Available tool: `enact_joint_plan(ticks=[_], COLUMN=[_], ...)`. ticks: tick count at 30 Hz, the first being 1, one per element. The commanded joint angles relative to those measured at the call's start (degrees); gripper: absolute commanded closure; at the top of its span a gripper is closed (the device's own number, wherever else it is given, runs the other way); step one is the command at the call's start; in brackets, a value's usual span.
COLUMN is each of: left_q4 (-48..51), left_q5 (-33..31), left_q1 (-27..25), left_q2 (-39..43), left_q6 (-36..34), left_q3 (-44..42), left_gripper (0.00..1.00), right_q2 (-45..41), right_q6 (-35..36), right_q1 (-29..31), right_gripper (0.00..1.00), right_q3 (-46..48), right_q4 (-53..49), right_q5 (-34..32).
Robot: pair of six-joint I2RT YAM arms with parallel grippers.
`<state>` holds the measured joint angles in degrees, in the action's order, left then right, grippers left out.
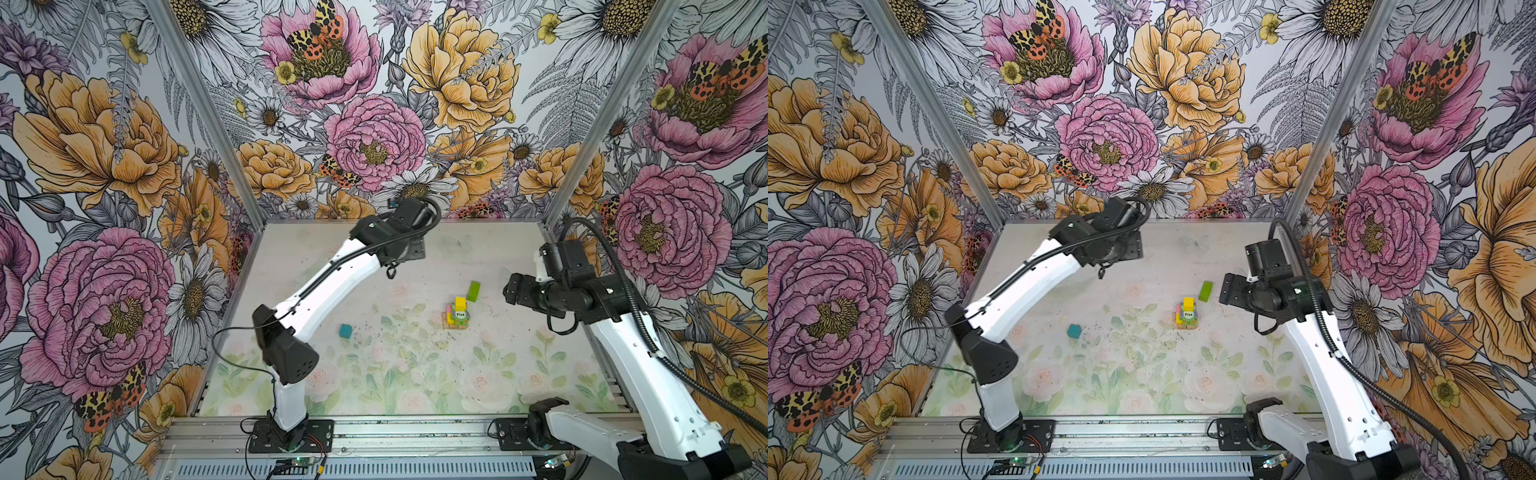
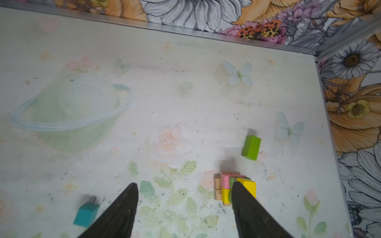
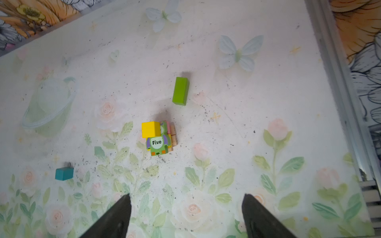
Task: Build the wood block tower
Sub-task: 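Open the left gripper and raise it off the yellow cube, then move the right gripper over the teal cube while the left arm withdraws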
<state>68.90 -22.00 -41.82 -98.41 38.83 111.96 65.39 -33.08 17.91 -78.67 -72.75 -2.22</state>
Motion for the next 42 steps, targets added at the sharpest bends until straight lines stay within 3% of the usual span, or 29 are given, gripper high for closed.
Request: enact_joint_plan(ticks=[1, 9, 17, 21, 27, 33, 42], left_q4=[-1.3, -2.2, 1.0, 1.7, 2.7, 4.3, 5.2], left_q5=[-1.7, 4.5, 11.2, 13.8, 16.1, 15.5, 16.0], left_q1=[3.3, 13.8, 21.3, 22.9, 24.3, 24.8, 25.5], left_q2=[11.1, 37.1, 51.4, 55.8, 60.0, 61.4, 62.9], left_q6=[0.7, 3.7, 5.9, 7.9, 9.2, 9.4, 10.0], left_q3=[-14.2, -39.0, -50.0, -53.9, -56.3, -54.9, -54.2], left_gripper=[0.27, 0.27, 0.27, 0.27, 0.27, 0.26, 0.25], right_q2=[4.7, 20.7, 35.2, 40.7, 47.9, 51.3, 58.5], right_q6=[-6.1, -7.4, -4.3, 0.6, 9.6, 12.0, 14.1], right_q1=[7.1, 20.8, 27.2, 31.6, 36.6, 37.8, 38.2], right_gripper=[0.14, 0.16, 0.20, 0.23, 0.16, 0.16, 0.20], right_q3=[-2.8, -12.4, -19.4, -21.3, -21.2, -18.2, -21.8], right_q4=[3.6, 7.7, 13.9, 20.1, 30.4, 37.3, 39.2], right_q5=[-4.9, -5.7, -1.3, 2.3, 10.5, 13.7, 17.1])
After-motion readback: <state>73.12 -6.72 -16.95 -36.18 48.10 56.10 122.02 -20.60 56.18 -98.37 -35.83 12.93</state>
